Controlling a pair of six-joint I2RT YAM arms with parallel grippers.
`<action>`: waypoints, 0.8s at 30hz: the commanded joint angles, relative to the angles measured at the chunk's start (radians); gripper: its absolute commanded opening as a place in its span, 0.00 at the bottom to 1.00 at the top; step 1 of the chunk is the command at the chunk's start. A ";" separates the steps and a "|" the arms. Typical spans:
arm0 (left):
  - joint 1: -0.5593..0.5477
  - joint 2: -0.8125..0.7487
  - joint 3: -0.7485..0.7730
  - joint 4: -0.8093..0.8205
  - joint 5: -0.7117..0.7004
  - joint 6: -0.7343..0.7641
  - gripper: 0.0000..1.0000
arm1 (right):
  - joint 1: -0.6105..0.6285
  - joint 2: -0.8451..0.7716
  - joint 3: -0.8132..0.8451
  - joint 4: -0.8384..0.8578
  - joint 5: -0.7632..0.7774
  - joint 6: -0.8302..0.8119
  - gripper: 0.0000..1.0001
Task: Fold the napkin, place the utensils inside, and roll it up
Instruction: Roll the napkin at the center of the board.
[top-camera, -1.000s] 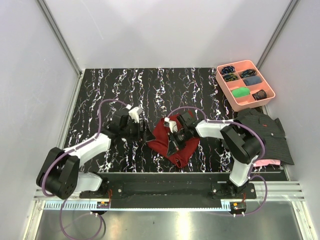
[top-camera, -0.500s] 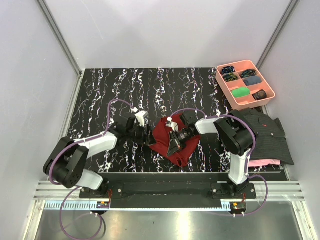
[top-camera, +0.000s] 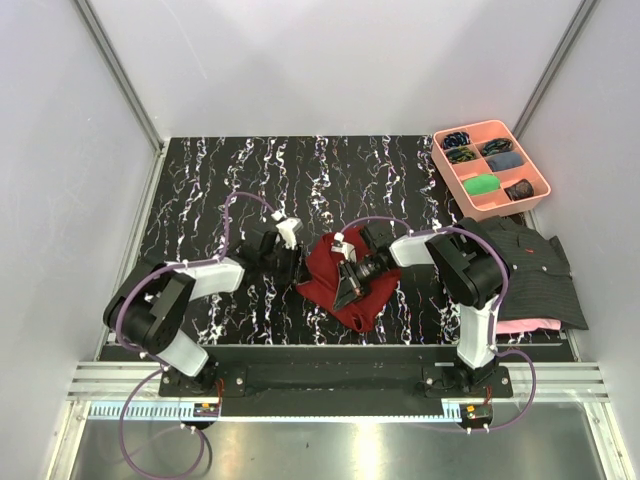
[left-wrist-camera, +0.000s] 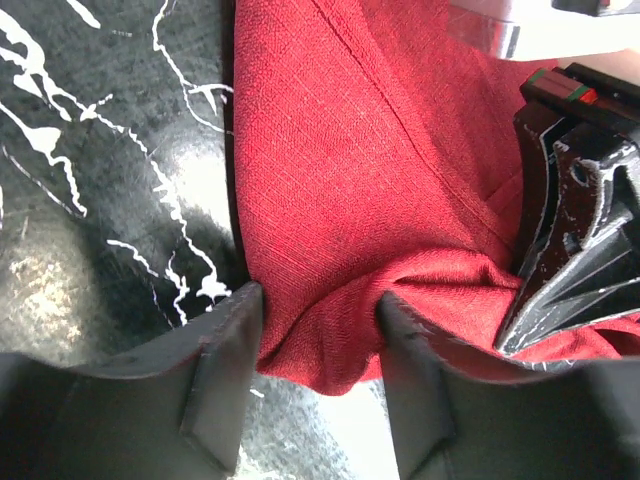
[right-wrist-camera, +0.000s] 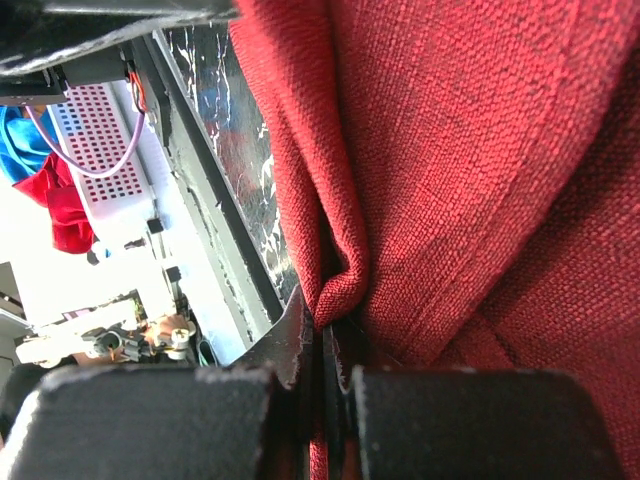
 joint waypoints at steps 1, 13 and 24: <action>-0.001 0.038 0.010 0.058 -0.033 0.027 0.42 | -0.006 0.024 0.030 0.016 0.013 -0.006 0.00; -0.004 0.061 0.025 -0.005 -0.016 0.036 0.00 | -0.006 -0.089 0.081 -0.062 0.145 0.008 0.50; -0.016 0.075 0.073 -0.082 -0.002 0.044 0.00 | 0.054 -0.436 0.084 -0.217 0.415 0.002 0.68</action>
